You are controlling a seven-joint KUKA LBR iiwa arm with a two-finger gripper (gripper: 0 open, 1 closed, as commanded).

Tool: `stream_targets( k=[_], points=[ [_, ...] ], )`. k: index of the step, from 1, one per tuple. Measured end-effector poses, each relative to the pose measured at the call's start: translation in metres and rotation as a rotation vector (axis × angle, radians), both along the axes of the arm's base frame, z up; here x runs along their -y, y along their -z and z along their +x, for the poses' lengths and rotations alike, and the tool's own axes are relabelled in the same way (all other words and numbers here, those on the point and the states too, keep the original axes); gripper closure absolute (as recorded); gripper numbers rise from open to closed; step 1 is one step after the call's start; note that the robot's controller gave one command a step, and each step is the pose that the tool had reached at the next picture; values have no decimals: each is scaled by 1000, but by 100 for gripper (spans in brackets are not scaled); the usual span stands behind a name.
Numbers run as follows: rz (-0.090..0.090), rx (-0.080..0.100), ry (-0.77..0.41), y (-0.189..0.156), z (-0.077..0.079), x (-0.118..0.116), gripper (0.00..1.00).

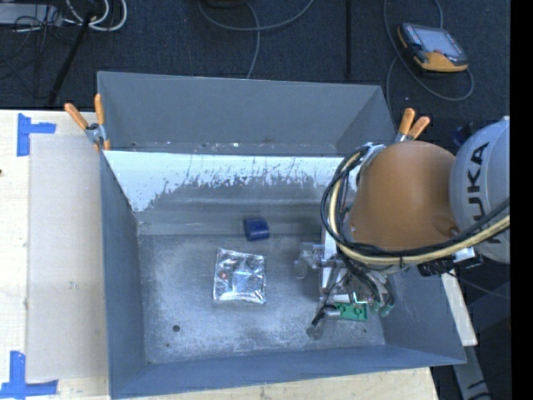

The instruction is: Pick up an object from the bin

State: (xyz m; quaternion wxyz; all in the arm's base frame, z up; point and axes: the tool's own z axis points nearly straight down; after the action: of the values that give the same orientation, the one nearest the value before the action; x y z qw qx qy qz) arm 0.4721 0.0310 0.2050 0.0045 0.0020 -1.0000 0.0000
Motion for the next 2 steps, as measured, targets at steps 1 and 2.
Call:
stream_targets(
  k=[1, 2],
  points=[
    [-1, 2, 150, 106, 31, 81, 0],
    [2, 6, 197, 137, 36, 99, 0]
  ],
)
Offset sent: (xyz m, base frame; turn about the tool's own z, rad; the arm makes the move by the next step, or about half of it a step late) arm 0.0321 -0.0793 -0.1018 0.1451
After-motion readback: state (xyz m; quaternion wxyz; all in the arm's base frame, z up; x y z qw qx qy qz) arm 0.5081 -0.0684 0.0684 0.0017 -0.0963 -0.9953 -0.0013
